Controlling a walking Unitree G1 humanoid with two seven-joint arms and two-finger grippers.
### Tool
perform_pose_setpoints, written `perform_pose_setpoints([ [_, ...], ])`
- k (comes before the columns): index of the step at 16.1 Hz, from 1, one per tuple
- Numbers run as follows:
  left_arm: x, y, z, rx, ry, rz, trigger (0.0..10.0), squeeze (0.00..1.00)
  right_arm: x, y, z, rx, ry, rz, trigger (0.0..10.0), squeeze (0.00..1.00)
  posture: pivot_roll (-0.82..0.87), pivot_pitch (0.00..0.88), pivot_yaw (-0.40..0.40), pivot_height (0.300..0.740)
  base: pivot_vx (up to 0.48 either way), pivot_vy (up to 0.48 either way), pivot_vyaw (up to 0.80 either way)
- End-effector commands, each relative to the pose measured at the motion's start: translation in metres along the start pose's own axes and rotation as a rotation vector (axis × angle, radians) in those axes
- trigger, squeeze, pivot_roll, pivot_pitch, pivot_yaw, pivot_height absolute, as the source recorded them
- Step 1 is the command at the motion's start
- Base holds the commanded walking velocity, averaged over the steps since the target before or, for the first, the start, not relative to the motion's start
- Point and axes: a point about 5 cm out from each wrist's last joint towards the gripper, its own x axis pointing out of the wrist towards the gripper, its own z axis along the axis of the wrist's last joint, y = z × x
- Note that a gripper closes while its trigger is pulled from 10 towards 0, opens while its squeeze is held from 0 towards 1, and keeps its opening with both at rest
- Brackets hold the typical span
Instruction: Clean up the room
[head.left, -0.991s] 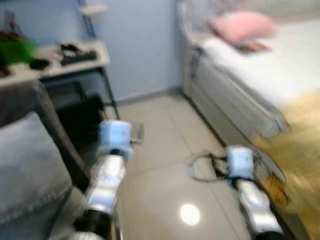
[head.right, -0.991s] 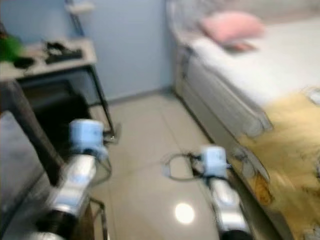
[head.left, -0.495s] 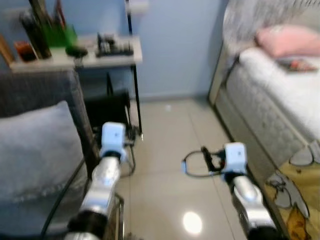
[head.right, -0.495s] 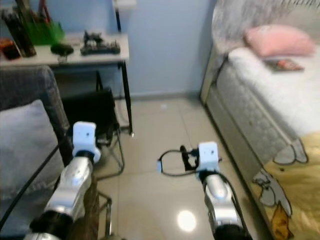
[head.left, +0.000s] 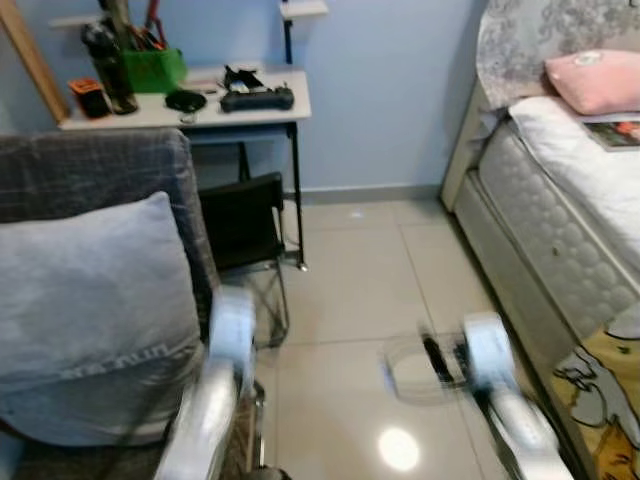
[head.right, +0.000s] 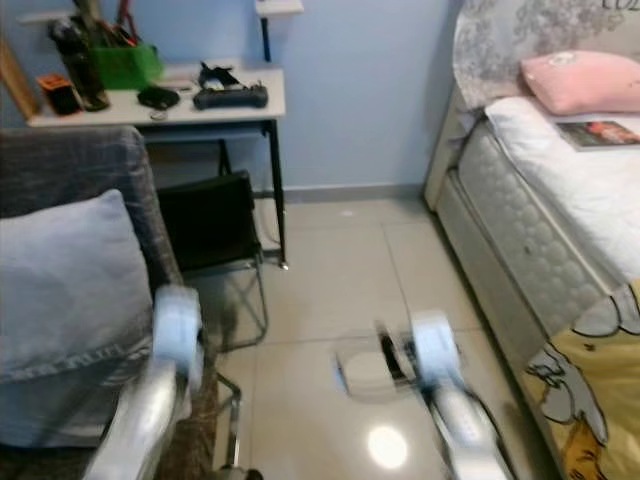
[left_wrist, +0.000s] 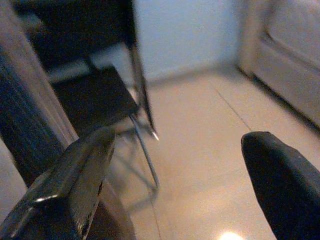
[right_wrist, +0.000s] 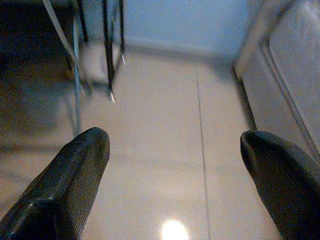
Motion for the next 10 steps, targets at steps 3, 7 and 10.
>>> perform_pose_setpoints([
  [3,0.005,0.017,0.024,-0.095,-0.122,0.099,10.0,0.0,-0.01,-0.004,-0.009,0.014,0.004,0.022,10.0,0.0,0.0,0.0,0.013,0.74,0.0,0.0,0.0],
  [7,0.009,0.013,0.032,-0.1,-0.144,0.086,10.0,0.0,-0.009,-0.005,-0.014,0.033,0.029,0.004,10.0,0.0,0.0,0.0,0.013,0.74,0.0,0.0,0.0],
  [10,0.009,0.013,0.032,-0.1,-0.144,0.086,10.0,0.0,-0.009,-0.005,-0.014,0.033,0.029,0.004,10.0,0.0,0.0,0.0,0.013,0.74,0.0,0.0,0.0],
])
